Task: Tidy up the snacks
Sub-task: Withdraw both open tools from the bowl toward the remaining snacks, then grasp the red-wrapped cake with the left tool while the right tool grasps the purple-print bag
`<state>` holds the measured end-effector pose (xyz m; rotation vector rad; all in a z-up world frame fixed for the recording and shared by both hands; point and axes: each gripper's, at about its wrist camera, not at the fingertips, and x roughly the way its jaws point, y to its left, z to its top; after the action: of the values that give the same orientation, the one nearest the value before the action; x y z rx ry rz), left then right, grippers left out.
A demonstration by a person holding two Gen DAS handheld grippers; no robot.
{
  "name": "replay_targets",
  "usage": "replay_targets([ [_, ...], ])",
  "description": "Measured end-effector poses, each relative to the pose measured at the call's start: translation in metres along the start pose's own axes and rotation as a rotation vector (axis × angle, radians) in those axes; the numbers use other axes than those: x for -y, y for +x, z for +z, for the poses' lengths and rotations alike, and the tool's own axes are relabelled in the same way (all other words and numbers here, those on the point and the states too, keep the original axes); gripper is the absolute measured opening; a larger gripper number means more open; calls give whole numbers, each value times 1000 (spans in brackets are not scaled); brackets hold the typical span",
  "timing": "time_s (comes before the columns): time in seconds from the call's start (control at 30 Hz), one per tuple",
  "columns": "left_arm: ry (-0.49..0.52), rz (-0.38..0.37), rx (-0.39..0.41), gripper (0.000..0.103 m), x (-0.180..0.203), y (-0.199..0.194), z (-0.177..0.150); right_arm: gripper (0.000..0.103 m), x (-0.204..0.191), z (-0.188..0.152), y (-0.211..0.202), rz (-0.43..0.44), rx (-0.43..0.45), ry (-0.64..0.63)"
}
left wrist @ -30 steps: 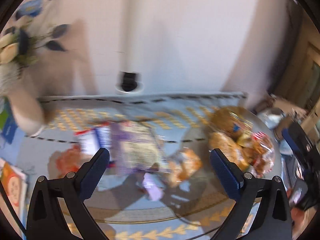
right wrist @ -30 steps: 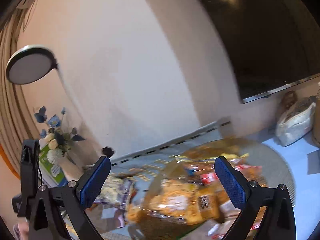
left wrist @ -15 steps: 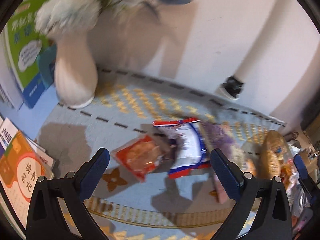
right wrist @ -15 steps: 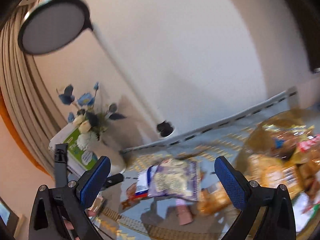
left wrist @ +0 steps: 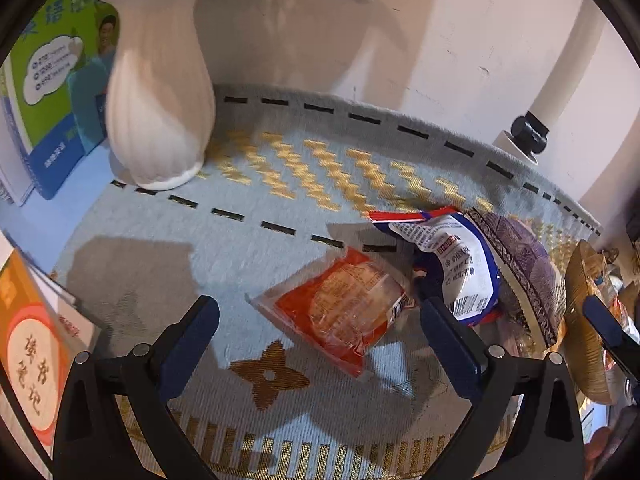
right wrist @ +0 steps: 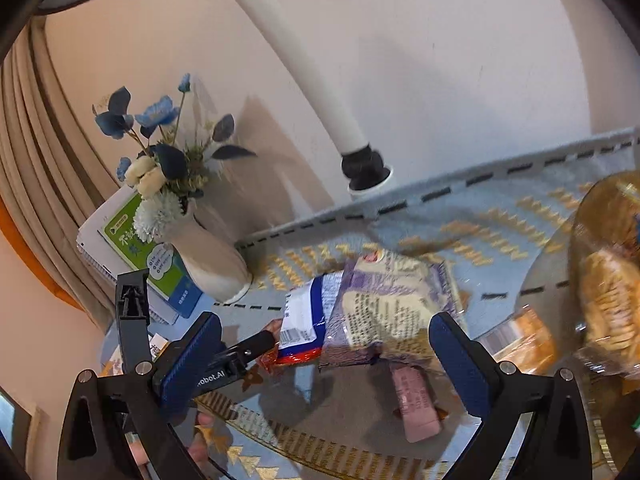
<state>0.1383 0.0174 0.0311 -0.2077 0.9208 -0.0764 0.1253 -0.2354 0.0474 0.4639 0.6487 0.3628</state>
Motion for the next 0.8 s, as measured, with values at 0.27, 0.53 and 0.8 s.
replay_targets([
  [0.27,66,-1,29,101,11,21,-7,103,-1,7,35,-100,29,-42],
  [0.53,130,133,-28,102,25,42,-8,103,30,-12,60,-116,92,9],
  [0.8,157,166,-40,103,34,45,-9,103,29,-13,62,-129,83,3],
])
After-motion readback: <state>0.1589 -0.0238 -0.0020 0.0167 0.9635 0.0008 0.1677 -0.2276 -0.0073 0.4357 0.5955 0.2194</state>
